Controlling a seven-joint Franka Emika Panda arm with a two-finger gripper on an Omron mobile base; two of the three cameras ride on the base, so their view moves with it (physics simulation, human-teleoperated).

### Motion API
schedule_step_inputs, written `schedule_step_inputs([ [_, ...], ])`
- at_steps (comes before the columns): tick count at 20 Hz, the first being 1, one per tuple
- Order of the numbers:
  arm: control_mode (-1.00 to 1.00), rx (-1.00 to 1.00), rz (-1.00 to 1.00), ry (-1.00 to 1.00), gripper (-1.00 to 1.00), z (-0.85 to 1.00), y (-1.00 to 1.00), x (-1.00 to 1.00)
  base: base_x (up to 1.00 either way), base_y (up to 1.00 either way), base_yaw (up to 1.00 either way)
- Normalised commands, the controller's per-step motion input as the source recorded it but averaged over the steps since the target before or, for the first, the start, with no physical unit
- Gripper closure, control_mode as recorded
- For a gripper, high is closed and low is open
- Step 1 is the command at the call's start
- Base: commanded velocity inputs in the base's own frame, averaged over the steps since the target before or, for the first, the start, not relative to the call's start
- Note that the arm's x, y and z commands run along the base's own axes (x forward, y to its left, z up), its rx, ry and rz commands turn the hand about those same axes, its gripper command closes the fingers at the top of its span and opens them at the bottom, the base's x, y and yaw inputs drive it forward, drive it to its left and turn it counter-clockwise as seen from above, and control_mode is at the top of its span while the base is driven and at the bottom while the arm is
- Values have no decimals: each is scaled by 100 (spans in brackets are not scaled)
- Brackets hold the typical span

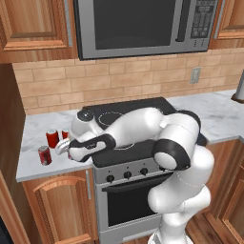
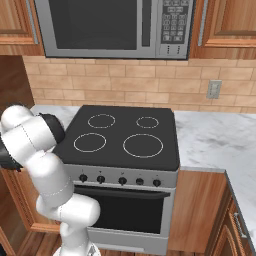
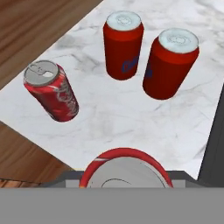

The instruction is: Four empty soda cans are scattered around the kitchen. Gather all the cans and cluster them next to the stove for recycling.

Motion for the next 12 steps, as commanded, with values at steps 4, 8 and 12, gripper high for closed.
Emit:
schedule_step_inputs([
  [4,-100,-1,0,0,100,-18,16,21,0,0,0],
  [8,-100,-1,0,0,100,-19,16,21,0,0,0],
  [12,-100,-1,0,0,100,-22,14,18,0,0,0],
])
